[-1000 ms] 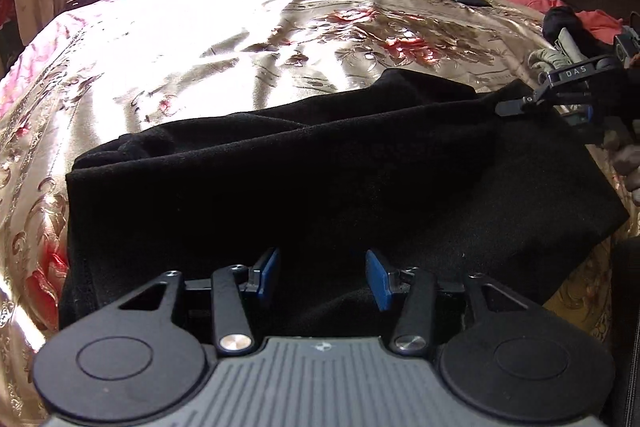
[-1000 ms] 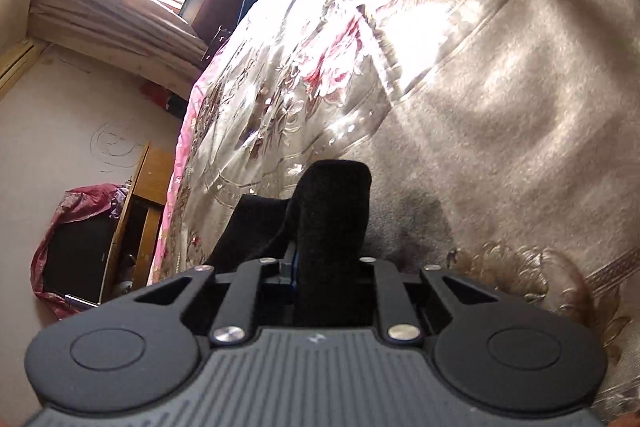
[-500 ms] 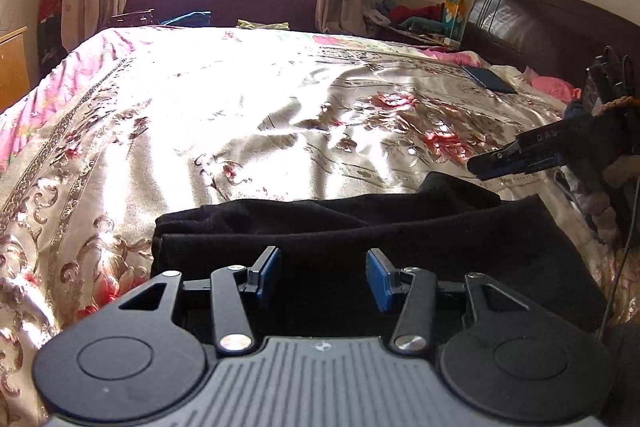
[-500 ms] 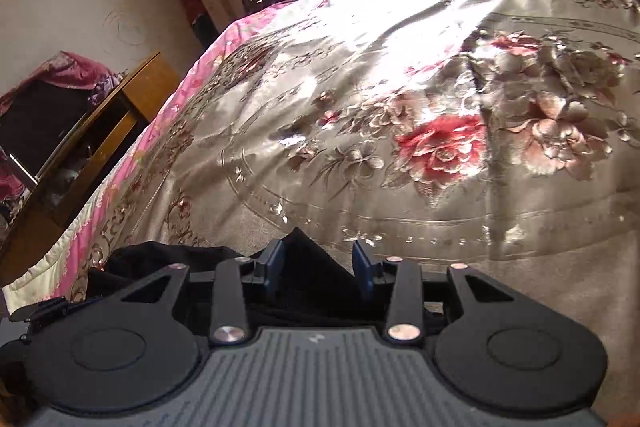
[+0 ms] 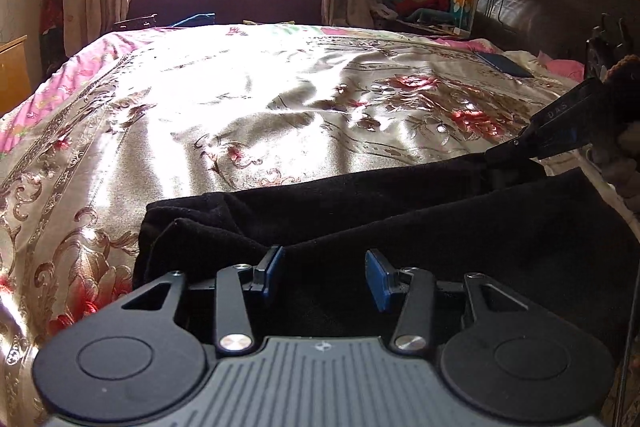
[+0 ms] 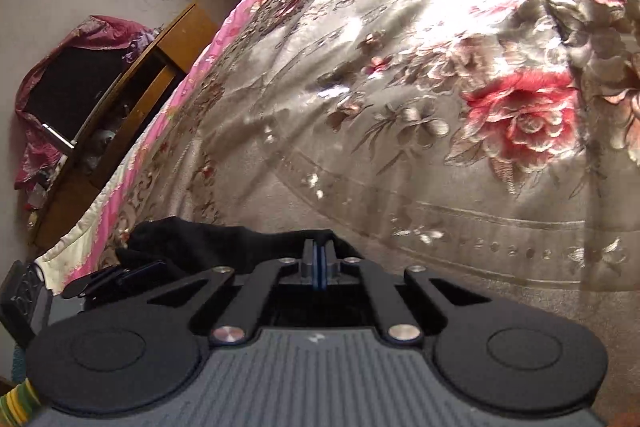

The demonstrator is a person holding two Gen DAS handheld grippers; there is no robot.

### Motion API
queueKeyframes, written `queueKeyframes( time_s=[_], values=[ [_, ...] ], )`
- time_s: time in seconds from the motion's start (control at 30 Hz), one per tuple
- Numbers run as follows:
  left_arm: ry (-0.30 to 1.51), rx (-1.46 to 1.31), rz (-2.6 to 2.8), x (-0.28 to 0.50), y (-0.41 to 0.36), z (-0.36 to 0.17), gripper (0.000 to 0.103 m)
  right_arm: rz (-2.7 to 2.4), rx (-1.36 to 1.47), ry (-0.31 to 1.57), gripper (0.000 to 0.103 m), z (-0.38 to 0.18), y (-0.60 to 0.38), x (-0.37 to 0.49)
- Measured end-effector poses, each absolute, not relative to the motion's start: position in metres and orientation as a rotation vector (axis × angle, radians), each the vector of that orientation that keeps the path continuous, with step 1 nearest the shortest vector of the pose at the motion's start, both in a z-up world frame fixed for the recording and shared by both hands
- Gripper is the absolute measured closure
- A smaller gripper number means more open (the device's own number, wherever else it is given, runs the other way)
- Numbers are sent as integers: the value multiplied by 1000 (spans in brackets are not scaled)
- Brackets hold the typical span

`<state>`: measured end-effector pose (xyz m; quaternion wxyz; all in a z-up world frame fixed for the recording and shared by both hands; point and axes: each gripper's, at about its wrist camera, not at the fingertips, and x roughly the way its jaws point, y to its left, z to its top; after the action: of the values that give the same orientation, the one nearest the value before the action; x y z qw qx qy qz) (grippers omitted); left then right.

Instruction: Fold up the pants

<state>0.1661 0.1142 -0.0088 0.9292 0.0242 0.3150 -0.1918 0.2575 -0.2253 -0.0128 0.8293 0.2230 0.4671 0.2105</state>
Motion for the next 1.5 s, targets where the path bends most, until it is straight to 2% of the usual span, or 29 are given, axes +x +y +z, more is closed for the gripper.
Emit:
queueKeyframes(
  time_s=[0.03,0.17,0.27,0.3,0.43,0.47,0.53,0.6,0.7,0.83,0.97,1.03,1.07,1.23,1.33,1.37,1.4,1.5],
  values=[
    [635,55,-394,165,114,-11,44,409,538,1008,102,-24,-234,260],
    [632,54,-394,163,116,-9,44,394,446,986,102,-18,-221,258],
    [637,42,-381,161,115,1,44,362,465,938,99,2,-230,256],
    [629,37,-374,158,116,5,44,342,462,904,93,11,-237,252],
    [620,18,-328,142,120,18,43,302,523,849,91,33,-270,209],
    [619,12,-325,137,120,21,43,280,532,838,89,33,-277,191],
    [610,13,-353,123,113,28,43,241,552,824,67,29,-290,151],
    [613,33,-402,113,100,32,43,226,609,832,62,17,-300,117],
    [662,84,-494,105,67,27,42,235,711,858,61,-8,-307,96],
    [742,31,-618,97,29,22,42,287,843,865,61,-39,-309,112],
    [747,93,-725,75,-17,21,42,386,889,837,61,-38,-309,123],
    [772,162,-748,69,-37,9,38,441,909,790,73,-33,-315,117],
    [804,167,-750,69,-43,1,37,457,928,772,74,-33,-319,114],
    [812,161,-734,71,-46,-1,37,441,987,812,70,-64,-314,125],
    [803,143,-691,69,-38,2,37,450,963,814,69,-57,-303,127],
    [802,129,-685,68,-35,1,37,448,974,811,72,-54,-304,125],
    [807,117,-685,67,-34,0,36,454,1009,811,80,-52,-306,123],
    [800,116,-694,65,-35,-2,36,441,1040,809,83,-37,-306,119]
  ],
)
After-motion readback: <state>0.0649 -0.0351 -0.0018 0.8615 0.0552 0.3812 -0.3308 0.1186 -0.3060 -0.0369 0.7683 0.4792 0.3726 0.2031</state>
